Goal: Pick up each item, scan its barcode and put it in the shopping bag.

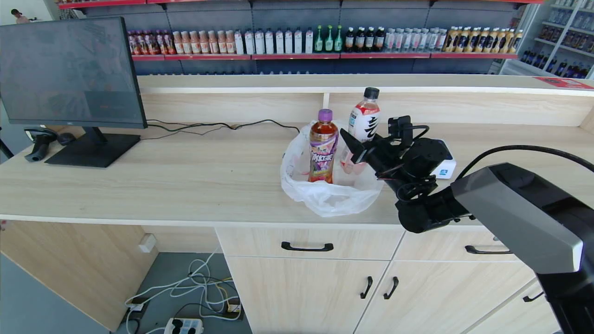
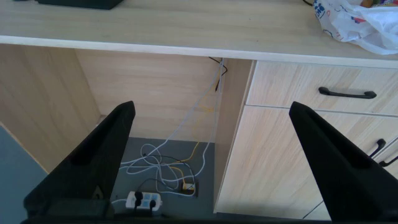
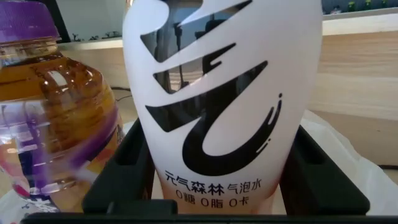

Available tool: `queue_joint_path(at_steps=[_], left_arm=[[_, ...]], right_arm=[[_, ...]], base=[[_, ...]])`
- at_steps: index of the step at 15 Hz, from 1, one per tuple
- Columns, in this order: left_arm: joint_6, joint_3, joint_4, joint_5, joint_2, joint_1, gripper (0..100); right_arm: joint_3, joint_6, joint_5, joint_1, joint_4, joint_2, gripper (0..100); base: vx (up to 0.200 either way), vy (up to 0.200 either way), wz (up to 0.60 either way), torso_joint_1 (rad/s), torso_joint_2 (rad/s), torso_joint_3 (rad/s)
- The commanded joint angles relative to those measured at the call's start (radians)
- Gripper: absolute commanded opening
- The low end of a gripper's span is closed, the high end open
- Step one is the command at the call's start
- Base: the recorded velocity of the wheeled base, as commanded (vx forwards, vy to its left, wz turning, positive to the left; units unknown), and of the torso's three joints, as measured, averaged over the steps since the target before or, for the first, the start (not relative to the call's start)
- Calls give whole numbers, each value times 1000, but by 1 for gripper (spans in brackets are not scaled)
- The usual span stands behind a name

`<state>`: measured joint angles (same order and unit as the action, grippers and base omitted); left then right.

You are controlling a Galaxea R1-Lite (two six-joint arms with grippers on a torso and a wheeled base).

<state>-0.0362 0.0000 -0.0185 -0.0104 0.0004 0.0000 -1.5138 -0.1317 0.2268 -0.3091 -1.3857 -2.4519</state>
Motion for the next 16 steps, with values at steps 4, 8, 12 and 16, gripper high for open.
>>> queue_joint_path(at_steps=[4, 8, 12, 16], left_arm=[[-1, 0, -1, 0, 0, 0, 100], [1, 0, -1, 0, 0, 0, 100], [5, 0, 2, 0, 0, 0, 100], [9, 0, 5, 0, 0, 0, 100]], right_arm=[[-25, 1, -1, 1, -7, -58, 0], [-83, 1, -1, -7, 1, -101, 0], [-82, 4, -1, -15, -1, -104, 0], [-71, 9, -4, -30, -9, -107, 0]], base=[[0, 0, 0, 0, 0, 0], [0, 0, 0, 0, 0, 0], [0, 0, 0, 0, 0, 0], [0, 0, 0, 0, 0, 0]])
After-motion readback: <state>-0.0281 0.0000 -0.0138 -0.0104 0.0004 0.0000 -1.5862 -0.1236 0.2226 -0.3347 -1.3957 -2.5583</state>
